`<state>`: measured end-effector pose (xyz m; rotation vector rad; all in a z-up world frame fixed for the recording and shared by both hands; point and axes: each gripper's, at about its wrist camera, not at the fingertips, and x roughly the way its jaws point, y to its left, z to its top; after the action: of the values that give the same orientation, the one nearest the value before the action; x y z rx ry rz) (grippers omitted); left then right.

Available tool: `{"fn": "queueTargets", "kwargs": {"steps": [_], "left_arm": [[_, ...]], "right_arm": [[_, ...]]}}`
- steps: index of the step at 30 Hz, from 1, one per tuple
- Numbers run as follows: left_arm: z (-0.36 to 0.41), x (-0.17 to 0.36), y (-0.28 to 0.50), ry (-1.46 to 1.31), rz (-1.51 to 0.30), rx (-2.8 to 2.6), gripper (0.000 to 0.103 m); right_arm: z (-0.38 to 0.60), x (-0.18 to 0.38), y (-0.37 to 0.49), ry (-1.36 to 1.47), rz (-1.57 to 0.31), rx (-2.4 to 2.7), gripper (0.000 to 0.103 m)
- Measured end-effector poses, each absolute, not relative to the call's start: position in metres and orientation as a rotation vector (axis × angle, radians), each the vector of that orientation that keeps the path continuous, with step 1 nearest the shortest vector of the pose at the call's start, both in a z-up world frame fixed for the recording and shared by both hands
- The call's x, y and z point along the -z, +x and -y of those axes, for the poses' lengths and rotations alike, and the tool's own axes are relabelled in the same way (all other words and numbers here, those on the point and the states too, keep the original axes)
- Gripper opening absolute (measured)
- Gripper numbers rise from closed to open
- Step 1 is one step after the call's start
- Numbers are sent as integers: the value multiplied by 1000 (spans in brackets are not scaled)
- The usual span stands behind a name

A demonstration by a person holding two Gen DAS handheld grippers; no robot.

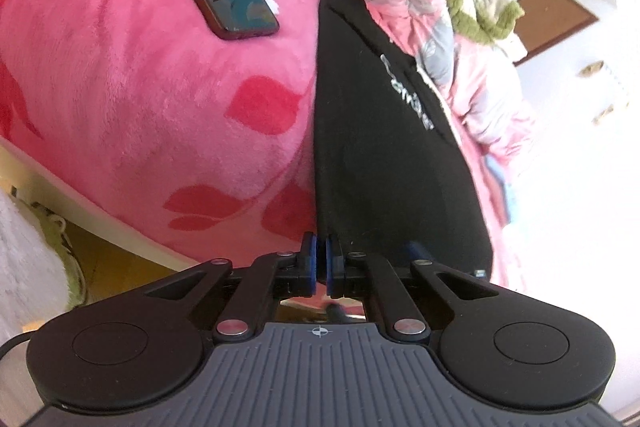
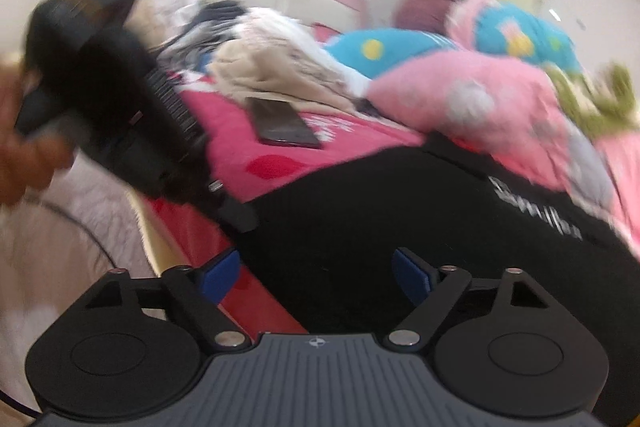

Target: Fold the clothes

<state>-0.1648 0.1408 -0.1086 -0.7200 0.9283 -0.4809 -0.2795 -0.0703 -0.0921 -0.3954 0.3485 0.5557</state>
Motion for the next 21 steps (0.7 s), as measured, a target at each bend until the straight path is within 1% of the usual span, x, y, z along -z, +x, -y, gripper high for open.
{"fn": "queueTargets", "kwargs": {"steps": [3, 7, 8, 9, 10, 11, 12, 15, 17, 19, 20, 21], "left_arm": [[-142, 105, -165, -753, -924, 493, 2], [-144, 102, -165, -781, -917, 510, 2], [-144, 102, -165, -787, -916, 514, 2], [-144, 102, -165, -789, -916, 516, 2], [-144, 102, -165, -792, -915, 518, 2], [-145, 102, -165, -791, -913, 520, 2], [-145, 102, -165, -791, -911, 522, 2], [-145, 102, -166, -793, -895, 541, 3], [-146, 101, -167, -785, -874, 554, 4], [-145, 101, -165, -790, -866, 564, 6], [-145, 101, -163, -793, -864, 568, 9], [-144, 102, -161, -801, -871, 560, 16]], "right_arm": [[53, 97, -280, -477, -320, -589, 70], [36, 102, -284, -561, -279, -614, 66], [34, 103, -284, -579, -274, -607, 61], [31, 105, -283, -596, -270, -598, 54], [28, 107, -282, -612, -267, -589, 51], [28, 107, -281, -610, -271, -580, 42], [28, 107, -279, -603, -278, -571, 28], [32, 104, -272, -568, -294, -553, 10], [34, 103, -270, -554, -294, -543, 4], [35, 103, -270, -549, -294, -548, 3], [36, 103, -269, -547, -294, -551, 3], [36, 103, -269, -545, -295, -552, 3]]}}
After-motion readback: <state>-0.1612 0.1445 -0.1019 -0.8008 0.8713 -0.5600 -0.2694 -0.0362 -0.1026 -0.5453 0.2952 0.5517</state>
